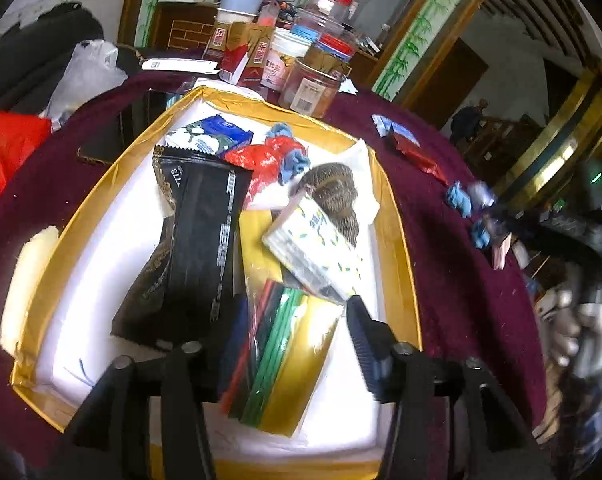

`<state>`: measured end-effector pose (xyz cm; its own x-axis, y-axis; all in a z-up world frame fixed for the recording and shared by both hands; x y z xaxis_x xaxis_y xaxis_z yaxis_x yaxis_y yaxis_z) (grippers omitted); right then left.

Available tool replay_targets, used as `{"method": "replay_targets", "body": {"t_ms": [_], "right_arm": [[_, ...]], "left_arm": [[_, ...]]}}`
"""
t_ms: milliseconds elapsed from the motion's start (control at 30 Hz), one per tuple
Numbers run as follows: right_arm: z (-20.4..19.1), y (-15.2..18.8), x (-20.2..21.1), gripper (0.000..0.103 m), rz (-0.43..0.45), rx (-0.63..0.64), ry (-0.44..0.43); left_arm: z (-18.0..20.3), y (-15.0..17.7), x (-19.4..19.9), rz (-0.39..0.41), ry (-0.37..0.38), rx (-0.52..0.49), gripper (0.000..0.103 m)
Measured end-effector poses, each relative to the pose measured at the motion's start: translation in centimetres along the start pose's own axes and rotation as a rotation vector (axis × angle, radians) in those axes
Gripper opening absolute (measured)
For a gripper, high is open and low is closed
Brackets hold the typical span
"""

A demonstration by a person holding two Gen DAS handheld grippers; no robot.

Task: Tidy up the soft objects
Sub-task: 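Release the zip bag into the tray with left while right releases the Vinda pack there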

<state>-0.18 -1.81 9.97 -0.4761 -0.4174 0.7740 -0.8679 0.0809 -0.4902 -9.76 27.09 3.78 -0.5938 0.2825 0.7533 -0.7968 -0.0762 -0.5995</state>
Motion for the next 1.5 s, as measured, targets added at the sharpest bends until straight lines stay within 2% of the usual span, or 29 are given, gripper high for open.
{"method": "replay_targets", "body": {"t_ms": [33,100,233,300,367,500,567,667,733,767,833,900,933,967,1100,1200,1300,1333,1400,1433,1500], "right_arm": [[-1.6,0.7,-0.1,0.04,-0.018,0.033,-0.029],[-4.9,2.6,-0.7,0.04,-0.062,0.105,-0.078],[-10.6,6.5,-2.8,0.041,-0.149,0.231,-0.128],[-12.6,8.4,-4.0,0.041,-0.18,0.291,-0.119],[-13.7,10.1,-5.0,0.041,-0.21,0.322,-0.104],[-14.4,11.9,-7.0,0.042,-0.253,0.352,-0.037],[-14.6,12.2,-6.7,0.048,-0.252,0.343,-0.053],[-14.9,11.2,-5.2,0.053,-0.195,0.313,-0.092],[-15.4,9.6,-4.9,0.06,-0.163,0.267,-0.14],[-15.8,8.7,-5.0,0.061,-0.153,0.23,-0.191],[-16.2,7.6,-5.9,0.07,-0.161,0.174,-0.253],[-16.3,6.8,-8.5,0.074,-0.232,0.104,-0.314],[-16.2,6.6,-9.7,0.074,-0.251,0.087,-0.283],[-15.6,6.6,-10.7,0.074,-0.255,0.072,-0.215],[-14.0,6.6,-9.5,0.074,-0.241,0.054,-0.232],[-12.7,6.5,-4.7,0.074,-0.117,0.114,-0.191],[-10.4,7.0,2.3,0.076,0.13,0.195,-0.045],[-9.5,7.1,3.8,0.088,0.182,0.205,-0.013],[-6.2,7.2,7.7,0.103,0.328,0.191,0.065],[-4.5,7.1,8.8,0.103,0.36,0.165,0.09],[0.4,6.1,9.7,0.103,0.321,0.071,0.144]], "left_arm": [[0.2,0.4,0.0,-0.018,-0.021,-0.023,0.061],[0.1,0.9,0.5,-0.019,-0.012,-0.02,0.06],[-1.2,1.1,4.1,0.081,-0.004,0.032,0.063],[-2.2,1.1,6.3,0.144,-0.025,0.06,0.069],[-3.0,1.3,7.5,0.18,-0.043,0.077,0.071],[-4.2,1.9,8.5,0.202,-0.051,0.11,0.072],[-4.4,2.1,8.8,0.209,-0.048,0.117,0.072],[-4.7,2.2,9.5,0.236,-0.048,0.132,0.072],[-4.8,2.2,10.1,0.262,-0.052,0.143,0.072],[-4.9,2.2,10.5,0.276,-0.054,0.147,0.072],[-4.8,2.2,10.9,0.291,-0.053,0.149,0.072],[-4.7,2.3,11.3,0.299,-0.056,0.145,0.073],[-4.6,2.3,11.3,0.297,-0.058,0.141,0.073],[-4.5,2.4,11.3,0.295,-0.06,0.137,0.073],[-3.7,2.4,11.3,0.292,-0.038,0.089,0.076],[-2.5,1.9,10.8,0.316,-0.006,0.049,0.077],[-0.7,1.3,10.1,0.335,0.04,0.014,0.077],[0.1,1.2,9.8,0.336,0.047,-0.002,0.077],[2.2,0.8,9.2,0.328,0.065,-0.05,0.077],[3.0,0.7,9.0,0.325,0.069,-0.064,0.077],[5.0,0.5,8.5,0.308,0.09,-0.099,0.077]]}}
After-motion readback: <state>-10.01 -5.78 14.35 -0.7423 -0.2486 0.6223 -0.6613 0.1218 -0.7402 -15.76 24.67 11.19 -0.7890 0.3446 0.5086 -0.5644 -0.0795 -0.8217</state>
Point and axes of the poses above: each gripper's, at about its wrist camera, not at the fingertips, and x roughly against the way its jaws point, z to its right, y to its underside, the point moved 1 cm from there along -x, roughly the way its jaws point, and after that the axes turned 9 degrees about -x, right-handed, at the moved point
